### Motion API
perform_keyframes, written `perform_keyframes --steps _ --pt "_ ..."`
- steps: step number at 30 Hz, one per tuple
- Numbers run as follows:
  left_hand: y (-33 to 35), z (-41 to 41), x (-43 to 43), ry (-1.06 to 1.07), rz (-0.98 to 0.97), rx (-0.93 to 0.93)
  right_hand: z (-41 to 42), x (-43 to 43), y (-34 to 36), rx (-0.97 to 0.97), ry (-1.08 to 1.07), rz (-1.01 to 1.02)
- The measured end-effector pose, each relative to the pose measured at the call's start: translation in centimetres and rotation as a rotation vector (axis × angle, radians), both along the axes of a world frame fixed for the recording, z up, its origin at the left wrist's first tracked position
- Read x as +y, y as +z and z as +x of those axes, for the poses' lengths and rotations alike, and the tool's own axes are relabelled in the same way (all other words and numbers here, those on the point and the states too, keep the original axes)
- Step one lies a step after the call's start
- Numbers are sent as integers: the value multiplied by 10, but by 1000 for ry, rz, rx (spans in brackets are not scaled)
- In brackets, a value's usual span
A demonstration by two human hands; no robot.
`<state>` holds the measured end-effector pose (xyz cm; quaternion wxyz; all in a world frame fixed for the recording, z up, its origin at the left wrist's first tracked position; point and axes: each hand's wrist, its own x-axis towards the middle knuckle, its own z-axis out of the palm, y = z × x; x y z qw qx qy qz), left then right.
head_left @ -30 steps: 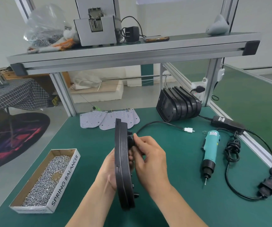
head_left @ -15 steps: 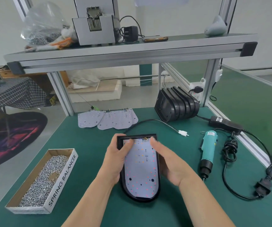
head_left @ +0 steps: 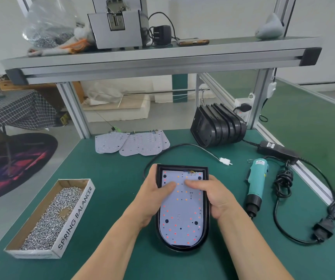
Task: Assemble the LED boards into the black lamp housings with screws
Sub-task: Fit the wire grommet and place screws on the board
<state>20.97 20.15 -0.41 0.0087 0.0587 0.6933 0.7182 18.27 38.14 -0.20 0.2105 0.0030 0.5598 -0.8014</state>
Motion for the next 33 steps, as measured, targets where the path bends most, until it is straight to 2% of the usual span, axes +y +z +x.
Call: perform_keyframes --steps 5,7,12,14,18,21,23,25,27,29,31,33 --pt "-1 1 1 29 26 -19 -2 1 -1 -30 21 37" --pt "-5 -1 1 81 7 -54 0 1 -3 -16 -13 112" --pt "-16 -8 -2 199 -61 -187 8 -6 -17 246 -200 697" --pt "-17 -9 -5 178 -122 -190 10 -8 -23 267 -199 793" --pt "-12 -12 -17 198 -370 -265 8 -8 -25 210 -211 762" --pt "6 -12 -51 445 -556 -171 6 -7 -26 189 -216 753" --pt "19 -5 -96 661 -821 -78 5 -7 -28 181 -215 751" --pt "29 9 -151 800 -1089 -123 4 -6 -29 181 -211 756" --pt "30 20 -197 754 -1327 -311 3 -5 -31 183 -207 752" --pt "21 30 -218 529 -1521 -492 2 -5 -32 182 -203 747" --pt "6 36 -218 396 -1560 -499 1 -5 -31 185 -202 751" --pt "-5 39 -212 454 -1521 -364 2 -5 -31 184 -205 743"
